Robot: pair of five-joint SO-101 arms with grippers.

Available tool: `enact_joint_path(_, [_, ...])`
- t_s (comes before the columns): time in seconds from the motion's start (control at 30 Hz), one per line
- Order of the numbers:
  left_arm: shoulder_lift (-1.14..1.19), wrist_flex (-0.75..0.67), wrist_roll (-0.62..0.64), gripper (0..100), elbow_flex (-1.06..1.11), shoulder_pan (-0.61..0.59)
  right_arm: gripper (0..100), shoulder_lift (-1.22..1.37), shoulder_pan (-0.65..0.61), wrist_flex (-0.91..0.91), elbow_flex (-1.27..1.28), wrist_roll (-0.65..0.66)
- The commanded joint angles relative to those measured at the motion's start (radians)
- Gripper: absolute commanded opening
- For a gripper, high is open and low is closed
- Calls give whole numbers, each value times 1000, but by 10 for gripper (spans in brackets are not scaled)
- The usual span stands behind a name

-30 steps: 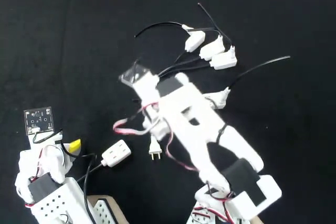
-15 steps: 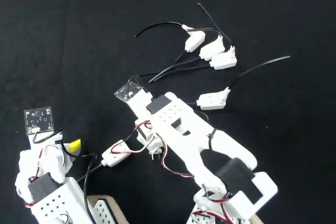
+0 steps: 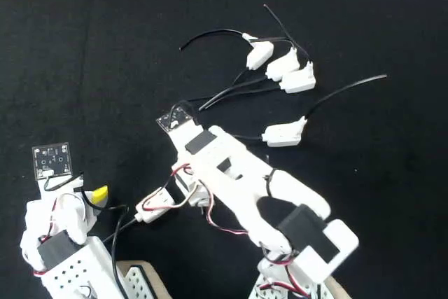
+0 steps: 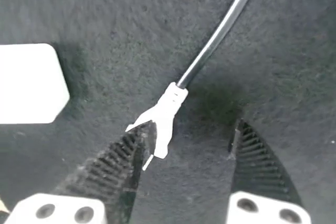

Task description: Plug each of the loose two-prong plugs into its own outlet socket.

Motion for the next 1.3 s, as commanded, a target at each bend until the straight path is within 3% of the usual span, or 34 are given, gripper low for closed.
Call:
enact_joint_path(0.0, [-9,-17,-6,396,1,8,251,87,-32,-3,-5,-29])
enact_joint_path(0.4, [-9,-17,-5,396,1,8,250,99,-66,-3,-5,-64])
enact_joint_path(0.67, [-9,-15,-5,396,1,8,126,104,-66,-5,-10,-60])
enact_joint_path(0.97, [-9,-15,-5,396,1,8,128,108,-150,-3,-15,-63])
enact_joint_path(1.27, [-9,-15,-5,396,1,8,128,108,-152,-3,-16,-100])
